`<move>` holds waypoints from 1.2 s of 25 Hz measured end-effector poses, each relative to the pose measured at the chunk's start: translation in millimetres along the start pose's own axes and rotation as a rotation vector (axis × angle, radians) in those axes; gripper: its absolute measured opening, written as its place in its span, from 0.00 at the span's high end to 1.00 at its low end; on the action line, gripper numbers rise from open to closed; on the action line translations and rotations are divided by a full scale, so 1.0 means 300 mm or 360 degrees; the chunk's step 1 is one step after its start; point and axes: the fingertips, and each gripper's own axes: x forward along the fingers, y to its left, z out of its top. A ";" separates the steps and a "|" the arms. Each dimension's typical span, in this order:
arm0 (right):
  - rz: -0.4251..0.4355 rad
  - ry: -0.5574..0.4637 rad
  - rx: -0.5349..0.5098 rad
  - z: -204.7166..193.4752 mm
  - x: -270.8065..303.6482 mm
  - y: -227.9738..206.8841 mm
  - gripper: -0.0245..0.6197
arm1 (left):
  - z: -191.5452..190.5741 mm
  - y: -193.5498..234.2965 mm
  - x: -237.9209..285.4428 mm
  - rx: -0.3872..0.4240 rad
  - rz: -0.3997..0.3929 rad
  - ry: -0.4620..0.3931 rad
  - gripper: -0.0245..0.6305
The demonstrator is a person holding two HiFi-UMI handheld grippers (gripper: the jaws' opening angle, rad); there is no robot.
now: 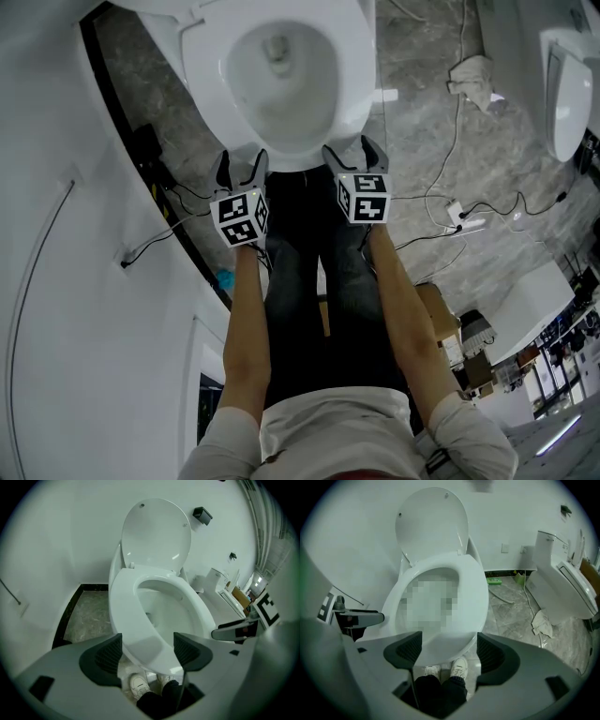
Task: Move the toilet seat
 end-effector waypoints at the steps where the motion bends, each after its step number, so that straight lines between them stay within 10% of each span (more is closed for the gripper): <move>1: 0.0005 0.0001 0.0018 -0.004 0.003 -0.003 0.39 | -0.006 -0.004 0.005 -0.0014 -0.0009 0.0007 0.44; 30: 0.0088 -0.0055 0.0153 0.014 0.044 -0.018 0.36 | -0.054 -0.008 0.058 -0.0124 -0.0076 0.0118 0.34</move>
